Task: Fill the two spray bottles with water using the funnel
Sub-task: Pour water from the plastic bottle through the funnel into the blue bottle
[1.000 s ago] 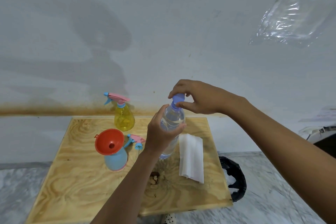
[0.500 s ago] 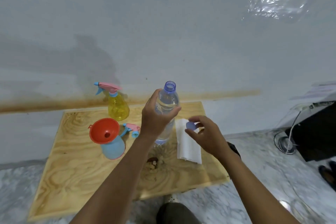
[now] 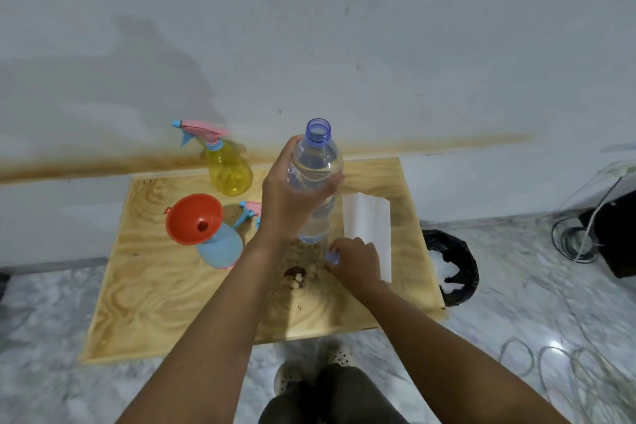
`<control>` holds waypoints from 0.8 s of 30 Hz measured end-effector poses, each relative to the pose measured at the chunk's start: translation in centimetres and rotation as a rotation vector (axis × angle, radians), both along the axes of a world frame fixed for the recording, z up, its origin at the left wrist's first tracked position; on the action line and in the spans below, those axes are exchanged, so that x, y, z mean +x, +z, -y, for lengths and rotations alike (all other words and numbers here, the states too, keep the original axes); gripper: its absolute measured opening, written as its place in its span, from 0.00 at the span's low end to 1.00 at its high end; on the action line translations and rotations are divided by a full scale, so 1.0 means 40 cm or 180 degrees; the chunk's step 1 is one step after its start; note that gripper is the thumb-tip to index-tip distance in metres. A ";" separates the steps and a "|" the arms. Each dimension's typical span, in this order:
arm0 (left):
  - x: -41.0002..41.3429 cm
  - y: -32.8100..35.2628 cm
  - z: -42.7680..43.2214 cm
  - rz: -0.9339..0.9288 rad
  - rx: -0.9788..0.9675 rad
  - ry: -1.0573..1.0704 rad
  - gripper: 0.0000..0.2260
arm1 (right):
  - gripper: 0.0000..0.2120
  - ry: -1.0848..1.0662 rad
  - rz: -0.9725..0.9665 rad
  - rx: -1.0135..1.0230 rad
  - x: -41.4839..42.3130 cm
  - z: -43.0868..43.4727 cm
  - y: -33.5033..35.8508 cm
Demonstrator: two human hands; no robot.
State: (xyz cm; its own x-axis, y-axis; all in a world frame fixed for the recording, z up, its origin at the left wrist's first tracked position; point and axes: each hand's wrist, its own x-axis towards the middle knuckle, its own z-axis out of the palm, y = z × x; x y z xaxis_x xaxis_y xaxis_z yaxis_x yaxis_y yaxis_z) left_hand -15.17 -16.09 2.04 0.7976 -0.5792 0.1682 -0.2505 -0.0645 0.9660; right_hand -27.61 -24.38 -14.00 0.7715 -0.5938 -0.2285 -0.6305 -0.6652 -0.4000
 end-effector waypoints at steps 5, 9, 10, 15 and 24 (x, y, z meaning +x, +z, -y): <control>-0.003 0.010 -0.002 -0.0147 0.0000 -0.0010 0.26 | 0.09 0.0233 -0.0037 -0.0337 0.004 0.000 -0.019; -0.004 0.007 0.000 -0.0204 0.0076 0.0077 0.29 | 0.16 0.0008 0.0329 -0.0074 0.000 0.032 0.010; -0.003 0.006 0.000 -0.0225 0.0090 0.0096 0.30 | 0.20 -0.0175 0.0734 0.0175 -0.002 0.044 0.033; -0.019 0.021 -0.002 -0.0369 0.0186 0.0106 0.31 | 0.35 -0.0192 0.2411 0.0994 0.013 0.069 0.195; 0.019 0.046 -0.038 -0.0288 0.0600 -0.0194 0.34 | 0.45 0.0407 0.2790 0.1269 0.125 0.087 0.261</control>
State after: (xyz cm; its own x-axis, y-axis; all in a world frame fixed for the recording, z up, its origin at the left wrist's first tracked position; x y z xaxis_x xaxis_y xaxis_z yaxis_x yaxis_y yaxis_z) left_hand -14.39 -14.58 3.88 0.7671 -0.6413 -0.0182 -0.1724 -0.2334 0.9570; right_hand -22.61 -27.85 -3.54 0.8171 -0.4971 0.2920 0.0664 -0.4220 -0.9042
